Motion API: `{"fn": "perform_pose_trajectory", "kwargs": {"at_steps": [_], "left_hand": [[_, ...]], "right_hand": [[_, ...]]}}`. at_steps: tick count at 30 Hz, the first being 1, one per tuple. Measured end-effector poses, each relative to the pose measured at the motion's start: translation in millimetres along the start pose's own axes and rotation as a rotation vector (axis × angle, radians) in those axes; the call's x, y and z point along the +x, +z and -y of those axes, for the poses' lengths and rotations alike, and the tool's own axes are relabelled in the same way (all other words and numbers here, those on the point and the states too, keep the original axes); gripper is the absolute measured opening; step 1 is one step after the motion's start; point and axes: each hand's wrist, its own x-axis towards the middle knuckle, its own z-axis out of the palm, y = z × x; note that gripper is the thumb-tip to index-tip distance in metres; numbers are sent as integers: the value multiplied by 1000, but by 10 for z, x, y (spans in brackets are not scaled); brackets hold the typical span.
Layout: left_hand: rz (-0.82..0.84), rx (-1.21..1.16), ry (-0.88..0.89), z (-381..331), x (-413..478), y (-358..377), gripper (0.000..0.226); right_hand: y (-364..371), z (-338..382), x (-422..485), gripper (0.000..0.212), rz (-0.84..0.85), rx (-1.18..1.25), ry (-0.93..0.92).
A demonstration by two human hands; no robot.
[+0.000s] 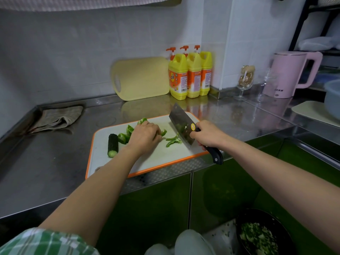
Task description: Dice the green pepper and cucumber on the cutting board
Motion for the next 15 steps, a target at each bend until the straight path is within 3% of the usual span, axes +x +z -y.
{"fn": "perform_pose_trajectory", "kwargs": {"at_steps": [4, 10, 15], "left_hand": [[-45, -45, -113, -62, 81, 8, 22], [-28, -8, -49, -277, 268, 52, 24], [129, -108, 19, -382, 291, 118, 31]], "right_hand": [[-26, -10, 1, 24, -1, -43, -10], [-17, -26, 2, 26, -29, -116, -20], [-54, -81, 30, 21, -72, -65, -22]]}}
